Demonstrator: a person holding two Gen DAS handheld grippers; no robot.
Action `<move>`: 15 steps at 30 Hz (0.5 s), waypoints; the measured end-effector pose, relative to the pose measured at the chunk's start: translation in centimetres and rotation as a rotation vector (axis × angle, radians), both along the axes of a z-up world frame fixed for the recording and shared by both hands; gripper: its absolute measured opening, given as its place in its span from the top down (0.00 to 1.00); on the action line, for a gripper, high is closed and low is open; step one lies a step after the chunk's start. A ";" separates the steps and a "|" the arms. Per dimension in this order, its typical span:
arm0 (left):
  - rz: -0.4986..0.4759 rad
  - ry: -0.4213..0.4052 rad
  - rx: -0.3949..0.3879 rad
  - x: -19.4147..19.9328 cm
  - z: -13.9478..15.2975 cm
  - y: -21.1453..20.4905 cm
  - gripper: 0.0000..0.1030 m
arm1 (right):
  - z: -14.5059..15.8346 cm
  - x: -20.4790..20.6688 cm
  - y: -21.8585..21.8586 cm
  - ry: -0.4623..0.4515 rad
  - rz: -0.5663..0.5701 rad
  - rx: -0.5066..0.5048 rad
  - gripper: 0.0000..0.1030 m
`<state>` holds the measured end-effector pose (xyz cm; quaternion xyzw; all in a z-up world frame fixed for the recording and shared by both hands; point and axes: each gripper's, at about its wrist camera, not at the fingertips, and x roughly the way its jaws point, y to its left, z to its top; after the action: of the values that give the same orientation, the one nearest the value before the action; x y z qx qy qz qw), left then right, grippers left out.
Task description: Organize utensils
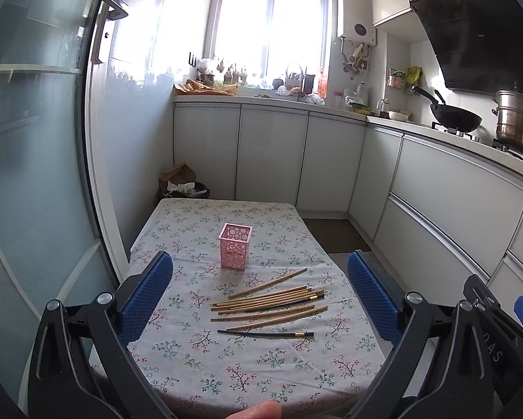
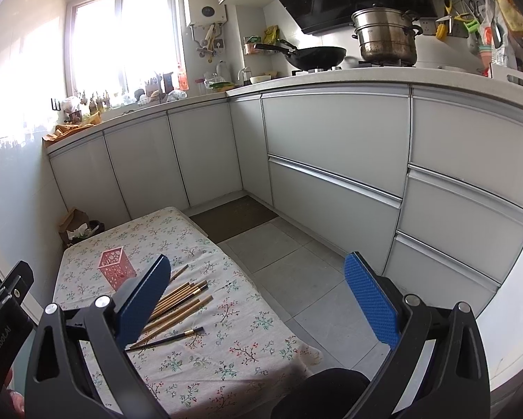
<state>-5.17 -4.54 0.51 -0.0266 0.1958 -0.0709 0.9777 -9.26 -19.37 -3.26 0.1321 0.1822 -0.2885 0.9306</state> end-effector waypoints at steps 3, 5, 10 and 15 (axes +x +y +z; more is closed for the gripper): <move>-0.002 0.003 0.002 0.0 -0.1 0.0 0.07 | -0.1 0.0 0.1 0.000 0.001 0.000 0.05; -0.003 0.005 0.004 0.0 -0.2 0.1 0.07 | -0.1 0.0 0.1 0.001 0.001 0.000 0.06; 0.000 0.007 0.005 0.1 -0.2 0.1 0.07 | -0.3 0.1 0.3 0.006 0.004 0.001 0.06; -0.001 0.036 0.024 1.3 -0.7 0.0 0.07 | -0.7 0.7 -0.2 0.020 0.018 0.038 0.06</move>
<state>-3.90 -4.57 -0.21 -0.0161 0.2144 -0.0687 0.9742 -8.53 -19.59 -3.96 0.1453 0.1979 -0.2778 0.9287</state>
